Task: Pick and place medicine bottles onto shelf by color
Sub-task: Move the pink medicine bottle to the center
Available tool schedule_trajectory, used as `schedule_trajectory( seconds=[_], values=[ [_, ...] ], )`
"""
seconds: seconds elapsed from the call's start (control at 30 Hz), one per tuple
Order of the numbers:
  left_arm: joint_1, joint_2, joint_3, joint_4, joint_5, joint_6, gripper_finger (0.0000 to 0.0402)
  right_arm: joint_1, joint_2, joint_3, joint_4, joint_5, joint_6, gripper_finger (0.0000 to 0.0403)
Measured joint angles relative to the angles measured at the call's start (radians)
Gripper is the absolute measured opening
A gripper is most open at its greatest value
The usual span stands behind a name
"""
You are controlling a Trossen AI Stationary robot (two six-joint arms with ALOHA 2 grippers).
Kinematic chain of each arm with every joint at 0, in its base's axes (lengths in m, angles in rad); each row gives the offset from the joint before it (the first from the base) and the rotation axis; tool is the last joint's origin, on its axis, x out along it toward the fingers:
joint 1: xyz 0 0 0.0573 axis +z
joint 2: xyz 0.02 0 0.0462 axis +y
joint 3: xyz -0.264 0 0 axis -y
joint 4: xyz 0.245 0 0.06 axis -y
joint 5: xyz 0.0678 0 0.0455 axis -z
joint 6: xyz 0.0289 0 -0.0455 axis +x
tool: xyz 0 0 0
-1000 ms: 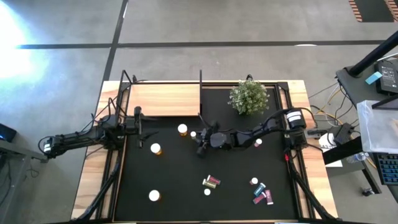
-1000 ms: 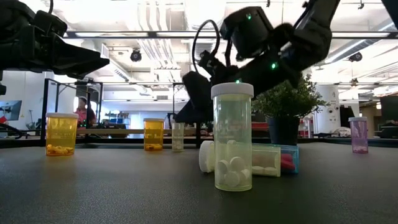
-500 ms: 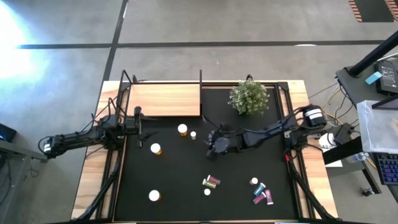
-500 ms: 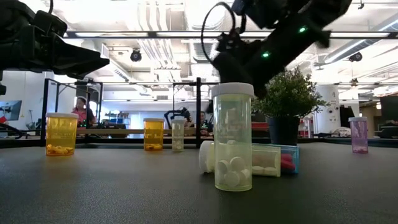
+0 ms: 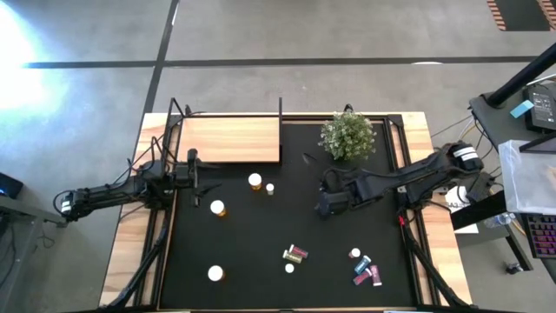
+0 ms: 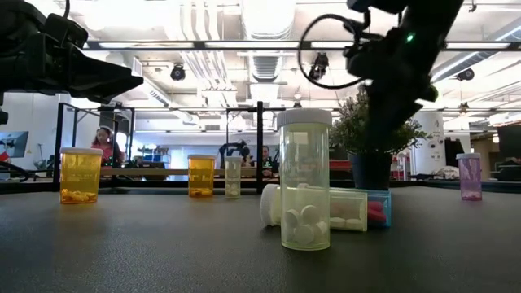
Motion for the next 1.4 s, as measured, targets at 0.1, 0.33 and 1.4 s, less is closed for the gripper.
schedule_trajectory(
  seconds=[0.1,0.33,1.4],
  values=[
    [0.0,0.0,0.0,0.0,0.0,0.0,0.0235,0.0,-0.016,0.038,-0.143,-0.066,0.073,0.0155],
    [0.0,0.0,0.0,0.0,0.0,0.0,0.0235,0.0,-0.02,0.097,-0.422,-0.174,0.219,0.017],
    [0.0,0.0,0.0,0.0,0.0,0.0,0.0235,0.0,-0.08,-0.134,-0.326,-0.236,0.247,0.0223]
  ],
)
